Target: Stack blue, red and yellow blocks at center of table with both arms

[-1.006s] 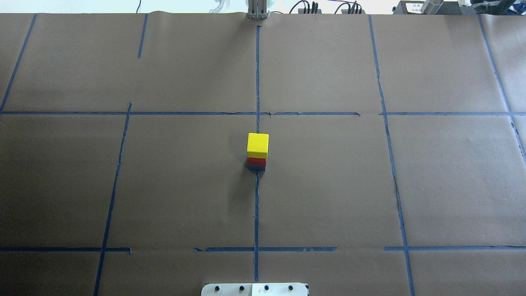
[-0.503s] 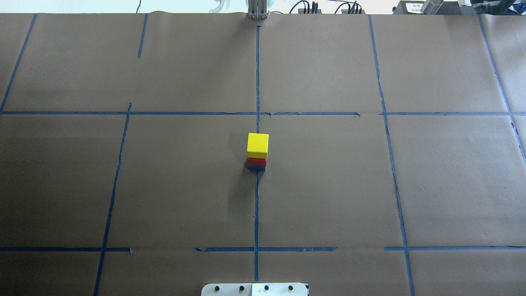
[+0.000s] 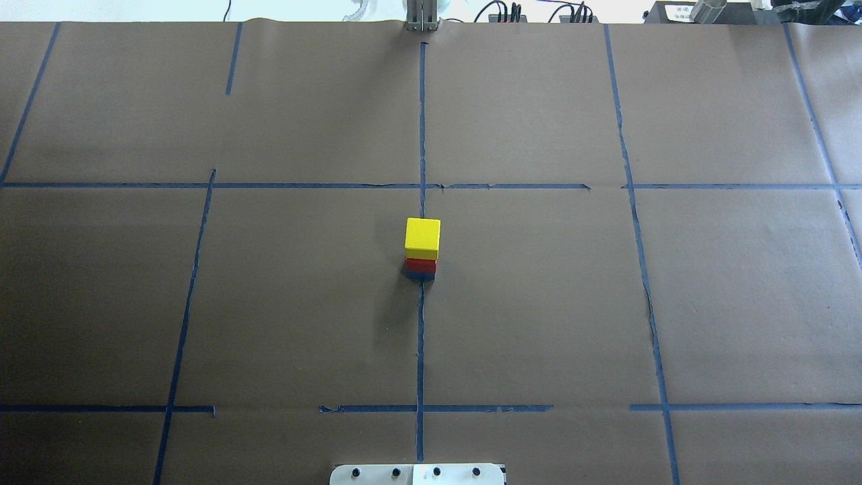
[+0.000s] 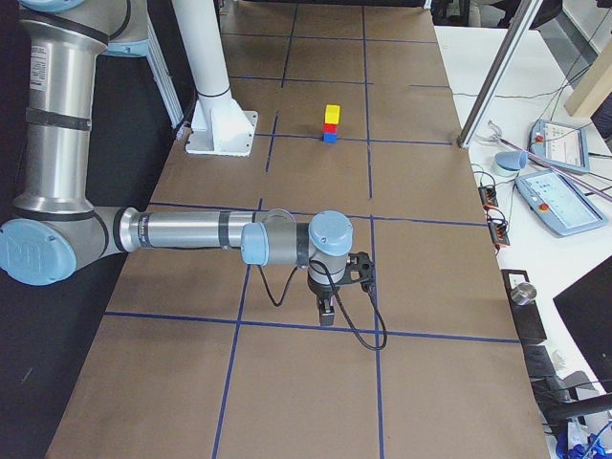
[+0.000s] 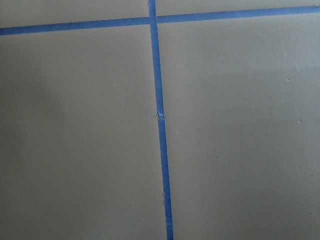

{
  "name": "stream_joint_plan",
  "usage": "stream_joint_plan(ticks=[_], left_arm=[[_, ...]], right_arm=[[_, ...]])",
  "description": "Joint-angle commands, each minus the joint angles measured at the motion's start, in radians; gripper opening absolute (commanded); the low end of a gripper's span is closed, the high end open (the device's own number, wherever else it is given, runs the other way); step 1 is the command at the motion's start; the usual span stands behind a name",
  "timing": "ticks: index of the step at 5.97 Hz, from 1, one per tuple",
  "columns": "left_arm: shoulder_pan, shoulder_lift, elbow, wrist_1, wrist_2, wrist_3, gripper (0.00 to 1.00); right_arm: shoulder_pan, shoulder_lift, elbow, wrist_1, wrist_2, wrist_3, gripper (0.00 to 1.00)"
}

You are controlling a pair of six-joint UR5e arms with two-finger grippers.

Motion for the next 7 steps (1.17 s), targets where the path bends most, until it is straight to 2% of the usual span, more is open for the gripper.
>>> stream_joint_plan(ticks=[1, 2, 3, 4, 7], left_arm=[[-0.001, 0.025, -0.02, -0.087, -0.001, -0.01, 1.0], [0.0, 0.036, 0.001, -0.092, 0.002, -0.008, 1.0], [0.001, 0.041, 0.004, -0.094, 0.004, -0.002, 1.0], [-0.001, 0.047, 0.003, -0.094, 0.005, -0.011, 1.0], [-0.001, 0.045, 0.015, -0.094, -0.001, -0.01, 1.0]], right_arm=[[-0.003, -0.007, 0.067, -0.009, 0.016, -0.003, 1.0], [-0.044, 0.007, 0.056, -0.012, 0.001, -0.004, 1.0], [-0.043, 0.001, 0.087, -0.009, 0.023, 0.0, 1.0], [-0.035, -0.065, 0.095, -0.005, 0.031, -0.005, 1.0], [-0.032, -0.079, 0.088, 0.008, 0.023, -0.002, 1.0]])
